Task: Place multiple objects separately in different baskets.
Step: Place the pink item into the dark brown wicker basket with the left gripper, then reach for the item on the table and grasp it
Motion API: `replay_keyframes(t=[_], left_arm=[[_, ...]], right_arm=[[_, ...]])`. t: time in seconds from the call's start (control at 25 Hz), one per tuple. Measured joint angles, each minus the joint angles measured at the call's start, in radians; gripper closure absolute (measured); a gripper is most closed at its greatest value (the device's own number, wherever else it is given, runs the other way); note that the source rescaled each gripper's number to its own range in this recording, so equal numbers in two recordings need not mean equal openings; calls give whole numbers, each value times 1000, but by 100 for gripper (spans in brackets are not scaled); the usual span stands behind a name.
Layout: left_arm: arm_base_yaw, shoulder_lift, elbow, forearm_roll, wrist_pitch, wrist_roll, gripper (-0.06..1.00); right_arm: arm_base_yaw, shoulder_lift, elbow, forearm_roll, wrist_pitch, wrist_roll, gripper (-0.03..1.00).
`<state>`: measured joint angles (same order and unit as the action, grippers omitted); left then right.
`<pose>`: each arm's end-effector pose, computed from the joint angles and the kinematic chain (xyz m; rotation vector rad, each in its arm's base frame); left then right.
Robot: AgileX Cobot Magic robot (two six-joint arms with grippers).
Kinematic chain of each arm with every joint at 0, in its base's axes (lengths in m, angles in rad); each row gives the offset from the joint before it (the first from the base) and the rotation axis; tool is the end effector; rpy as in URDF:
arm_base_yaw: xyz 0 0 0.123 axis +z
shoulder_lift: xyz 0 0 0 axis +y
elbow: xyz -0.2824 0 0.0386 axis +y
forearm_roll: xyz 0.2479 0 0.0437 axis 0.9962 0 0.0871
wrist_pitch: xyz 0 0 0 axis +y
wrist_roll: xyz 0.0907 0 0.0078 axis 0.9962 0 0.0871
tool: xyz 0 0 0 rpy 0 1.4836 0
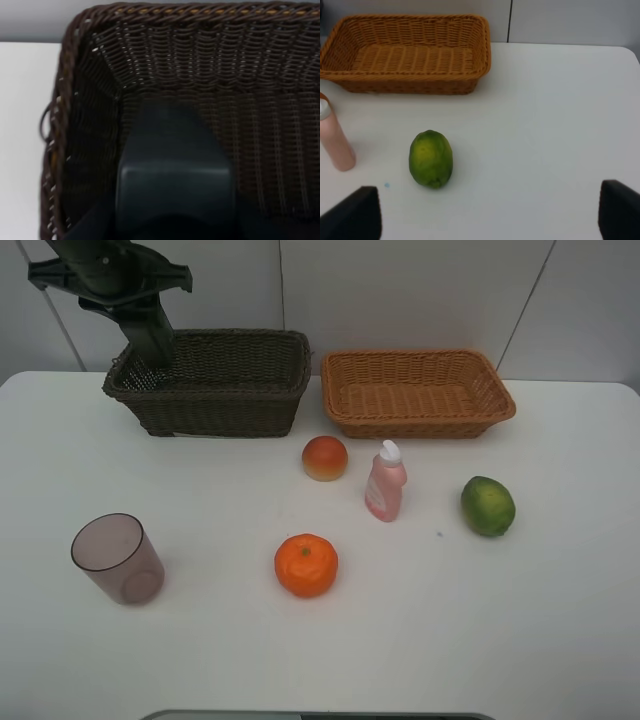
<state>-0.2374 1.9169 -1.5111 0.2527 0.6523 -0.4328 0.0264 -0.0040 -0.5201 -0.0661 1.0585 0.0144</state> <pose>0.4202 -0.0874 0.2443 -0.0521 2.5095 0.0015 -0.0077 -0.0055 0.2830 -0.0082 2.0167 -0.0528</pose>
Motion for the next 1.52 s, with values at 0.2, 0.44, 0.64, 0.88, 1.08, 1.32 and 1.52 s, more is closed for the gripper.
replay_keyframes(t=[0.2,0.44,0.64,0.88,1.08,1.32,1.52], left_arm=[[27,98,-7,-5,-96,0,49],[35,173,-9,-17,-200,0,49],[35,206,-19,-28,-220,0,49],[39,225,-19,-54,-223,0,49],[39,226,-20,-65,-233,0,32],[39,222,-52,-82,-214,1,-5],[39,182,-57,-109,-177,31,-5]], right_arm=[[0,0,0,0,0,0,11],[0,0,0,0,0,0,11],[0,0,0,0,0,0,11],[0,0,0,0,0,0,11],[0,0,0,0,0,0,11],[0,0,0,0,0,0,11],[0,0,0,0,0,0,11]])
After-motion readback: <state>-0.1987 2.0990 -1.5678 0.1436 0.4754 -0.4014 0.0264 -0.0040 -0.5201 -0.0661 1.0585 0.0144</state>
